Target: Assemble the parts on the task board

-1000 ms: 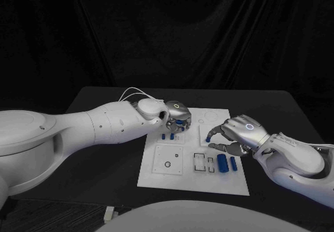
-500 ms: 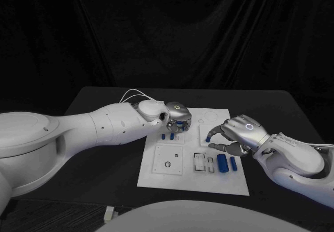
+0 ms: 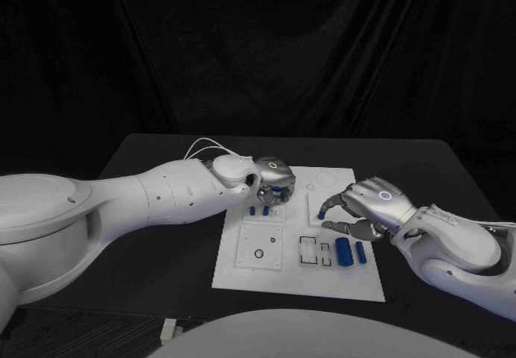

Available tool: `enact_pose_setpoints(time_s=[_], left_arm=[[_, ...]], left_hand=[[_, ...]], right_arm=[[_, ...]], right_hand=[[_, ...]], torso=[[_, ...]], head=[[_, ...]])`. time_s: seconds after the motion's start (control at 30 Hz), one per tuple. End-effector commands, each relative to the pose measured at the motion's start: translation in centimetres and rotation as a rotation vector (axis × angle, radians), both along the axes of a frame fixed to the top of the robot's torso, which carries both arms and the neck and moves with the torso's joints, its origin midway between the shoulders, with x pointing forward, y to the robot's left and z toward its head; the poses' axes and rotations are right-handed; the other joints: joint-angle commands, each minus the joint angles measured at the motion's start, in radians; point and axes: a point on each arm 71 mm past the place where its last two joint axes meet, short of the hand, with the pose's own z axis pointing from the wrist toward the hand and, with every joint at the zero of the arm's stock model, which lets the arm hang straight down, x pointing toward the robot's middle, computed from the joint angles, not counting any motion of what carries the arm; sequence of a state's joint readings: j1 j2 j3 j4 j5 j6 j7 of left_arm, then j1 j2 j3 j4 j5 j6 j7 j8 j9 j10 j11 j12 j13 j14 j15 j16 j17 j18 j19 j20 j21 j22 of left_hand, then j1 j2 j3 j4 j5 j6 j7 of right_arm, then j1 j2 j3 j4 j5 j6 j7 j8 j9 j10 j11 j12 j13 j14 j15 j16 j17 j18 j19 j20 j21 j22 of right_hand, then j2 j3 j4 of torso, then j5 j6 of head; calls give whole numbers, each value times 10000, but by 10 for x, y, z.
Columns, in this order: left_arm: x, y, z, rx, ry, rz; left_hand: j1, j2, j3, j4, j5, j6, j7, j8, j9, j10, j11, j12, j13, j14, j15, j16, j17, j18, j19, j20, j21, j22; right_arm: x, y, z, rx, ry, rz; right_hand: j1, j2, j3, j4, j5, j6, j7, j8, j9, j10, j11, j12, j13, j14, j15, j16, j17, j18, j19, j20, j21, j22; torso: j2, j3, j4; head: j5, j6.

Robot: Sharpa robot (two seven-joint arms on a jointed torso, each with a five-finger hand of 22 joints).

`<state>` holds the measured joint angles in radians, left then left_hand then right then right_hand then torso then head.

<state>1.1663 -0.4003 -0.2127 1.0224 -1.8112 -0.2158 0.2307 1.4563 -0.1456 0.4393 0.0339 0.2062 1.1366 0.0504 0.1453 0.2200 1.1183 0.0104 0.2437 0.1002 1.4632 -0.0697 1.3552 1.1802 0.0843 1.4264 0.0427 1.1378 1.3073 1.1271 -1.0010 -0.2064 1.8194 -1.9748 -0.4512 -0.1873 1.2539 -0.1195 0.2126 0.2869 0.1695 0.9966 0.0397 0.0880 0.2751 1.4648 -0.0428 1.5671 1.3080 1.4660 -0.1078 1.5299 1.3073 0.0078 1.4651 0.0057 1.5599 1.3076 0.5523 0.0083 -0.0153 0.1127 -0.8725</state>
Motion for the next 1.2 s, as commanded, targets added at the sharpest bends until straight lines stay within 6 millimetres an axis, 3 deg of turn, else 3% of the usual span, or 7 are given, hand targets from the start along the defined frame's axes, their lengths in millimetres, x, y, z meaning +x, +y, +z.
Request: enact_pose_setpoints(time_s=[0.03, 0.3, 0.5, 0.73, 0.93, 1.2], left_arm=[[-4, -2, 4, -580, -430, -394], [-17, 5, 16, -1253, -817, -651], [-20, 21, 52, -1575, -1341, -786], [-15, 43, 80, -1253, -1526, -548], [-13, 58, 80, -1046, -1458, -320], [-12, 66, 61, -592, -873, -18]], left_hand=[[33, 114, 4, -75, 89, -27, 25, -75, -15, 184, -67, 18, 21, 112, -54, -52, -12, -41, 5, -61, 20, 1571], [-53, 63, -1, -114, -77, -39, 50, -124, 3, 298, -60, -88, -14, 157, -43, -32, 6, -44, 26, -52, 27, 1572], [-109, 45, 38, -137, -206, -165, 53, -245, -13, 363, -53, -216, -59, 174, -35, -39, -16, -39, 24, -44, -11, 1563], [-172, 43, 58, -139, -404, -253, 9, -343, -21, 412, -94, -333, -93, 169, -36, -48, -34, -22, -14, -37, -121, 1539], [-170, 43, 73, -149, -440, -289, 14, -377, -26, 408, -82, -374, -104, 167, -35, -47, -34, -19, -20, -37, -137, 1536], [-168, 46, 95, -158, -459, -333, 23, -420, -33, 382, -68, -431, -121, 159, -29, -57, -54, -14, -36, -34, -178, 1528]], right_arm=[[-1, -1, -1, -49, 5, -6], [-1, -2, -1, -77, 25, -37], [0, -3, -2, -100, 69, -47], [1, -2, -3, -85, 134, -31], [-1, -1, -6, -95, 214, -28], [-1, 0, -7, -70, 245, 1]], right_hand=[[112, -23, 20, 14, 14, 76, -25, 6, -15, 1060, -24, 37, 2628, 891, -63, -11, 1788, -36, 969, -41, -42, 2577], [106, -19, 18, 19, 10, 75, -23, 4, -20, 1060, -23, 37, 2628, 886, -66, -21, 1766, -30, 954, -43, -67, 2568], [105, -18, 18, 20, 9, 77, -22, 4, -21, 1060, -23, 37, 2628, 887, -66, -19, 1770, -30, 955, -44, -65, 2569], [106, -17, 18, 19, 8, 78, -23, 5, -21, 1060, -23, 37, 2628, 887, -66, -19, 1770, -29, 953, -44, -68, 2568], [106, -17, 18, 19, 8, 78, -23, 5, -21, 1060, -23, 37, 2628, 887, -66, -19, 1770, -29, 953, -44, -68, 2568], [112, -17, 20, 15, 8, 77, -22, 4, -23, 1060, -24, 37, 2628, 885, -67, -24, 1761, -27, 950, -45, -74, 2566]], torso=[[2, 4, -3], [5, -2, 6], [-11, -1, 11], [-10, 0, 0], [-5, 3, 1], [10, 2, -1]], head=[[6, -1], [-62, -1], [-111, -1], [10, -1], [-53, -1], [-70, -1]])
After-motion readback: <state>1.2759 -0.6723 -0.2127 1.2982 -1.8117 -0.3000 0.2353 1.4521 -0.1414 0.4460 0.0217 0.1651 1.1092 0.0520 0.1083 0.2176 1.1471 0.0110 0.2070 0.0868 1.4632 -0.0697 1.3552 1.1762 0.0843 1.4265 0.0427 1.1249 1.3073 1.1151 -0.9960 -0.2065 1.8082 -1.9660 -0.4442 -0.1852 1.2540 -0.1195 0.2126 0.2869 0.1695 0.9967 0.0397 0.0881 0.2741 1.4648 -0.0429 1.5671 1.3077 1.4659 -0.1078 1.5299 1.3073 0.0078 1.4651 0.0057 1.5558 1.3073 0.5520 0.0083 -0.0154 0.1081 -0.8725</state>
